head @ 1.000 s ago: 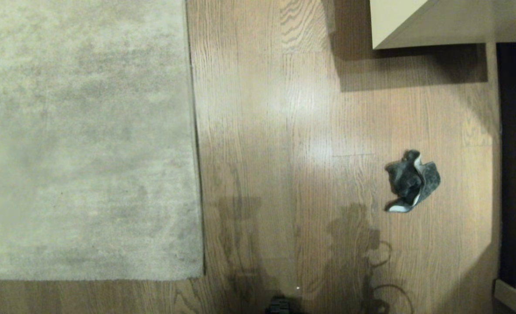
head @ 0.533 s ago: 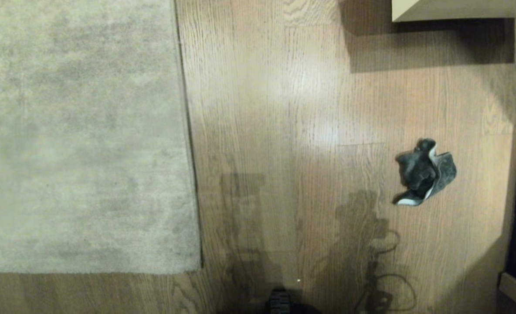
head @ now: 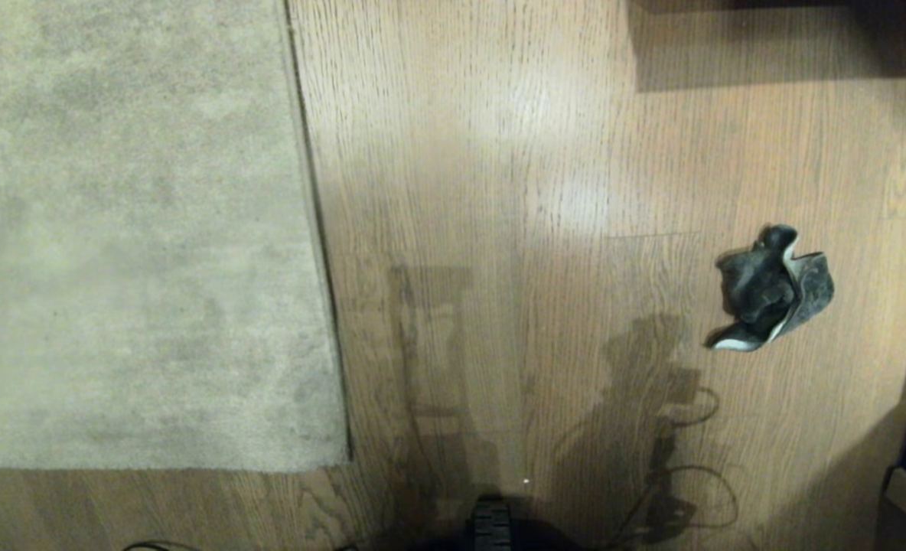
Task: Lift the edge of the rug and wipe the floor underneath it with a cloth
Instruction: Pick up the rag
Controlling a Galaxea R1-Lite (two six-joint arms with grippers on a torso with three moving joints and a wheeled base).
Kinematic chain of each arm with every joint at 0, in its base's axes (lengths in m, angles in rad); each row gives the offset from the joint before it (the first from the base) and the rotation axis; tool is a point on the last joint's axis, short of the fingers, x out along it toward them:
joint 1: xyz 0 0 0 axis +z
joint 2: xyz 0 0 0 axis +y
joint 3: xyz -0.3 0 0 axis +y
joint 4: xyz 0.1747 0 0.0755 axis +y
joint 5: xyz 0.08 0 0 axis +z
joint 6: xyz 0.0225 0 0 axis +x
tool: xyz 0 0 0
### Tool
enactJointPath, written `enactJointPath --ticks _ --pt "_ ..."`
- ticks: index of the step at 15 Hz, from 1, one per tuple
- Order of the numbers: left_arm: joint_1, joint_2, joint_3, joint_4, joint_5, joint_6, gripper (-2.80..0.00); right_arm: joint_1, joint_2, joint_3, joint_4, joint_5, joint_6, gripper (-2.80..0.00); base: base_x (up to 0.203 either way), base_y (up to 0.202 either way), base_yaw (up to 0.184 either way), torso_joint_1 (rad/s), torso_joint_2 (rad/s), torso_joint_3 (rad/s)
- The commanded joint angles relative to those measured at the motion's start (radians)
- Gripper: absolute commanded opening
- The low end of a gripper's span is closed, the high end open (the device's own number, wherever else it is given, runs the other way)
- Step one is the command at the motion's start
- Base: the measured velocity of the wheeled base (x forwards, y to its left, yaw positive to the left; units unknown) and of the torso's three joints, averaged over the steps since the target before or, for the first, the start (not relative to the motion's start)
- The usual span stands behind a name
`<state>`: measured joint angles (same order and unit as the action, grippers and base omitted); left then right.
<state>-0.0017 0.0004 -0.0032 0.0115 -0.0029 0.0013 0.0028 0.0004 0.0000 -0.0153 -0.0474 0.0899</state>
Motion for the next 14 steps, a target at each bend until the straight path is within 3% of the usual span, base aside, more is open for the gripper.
enactJointPath --ticks 1,14 --pt "0.000 0.001 0.000 -0.001 0.000 0.000 -2.80 0.000 0.001 0.000 0.000 0.000 0.001 -2.80 0.000 0.000 0.000 0.000 0.00 -0.031" --pt "0.000 0.000 0.003 -0.010 0.003 0.002 -2.80 0.000 0.001 0.000 0.000 0.000 0.001 -2.80 0.000 0.000 0.000 0.000 0.00 0.000"
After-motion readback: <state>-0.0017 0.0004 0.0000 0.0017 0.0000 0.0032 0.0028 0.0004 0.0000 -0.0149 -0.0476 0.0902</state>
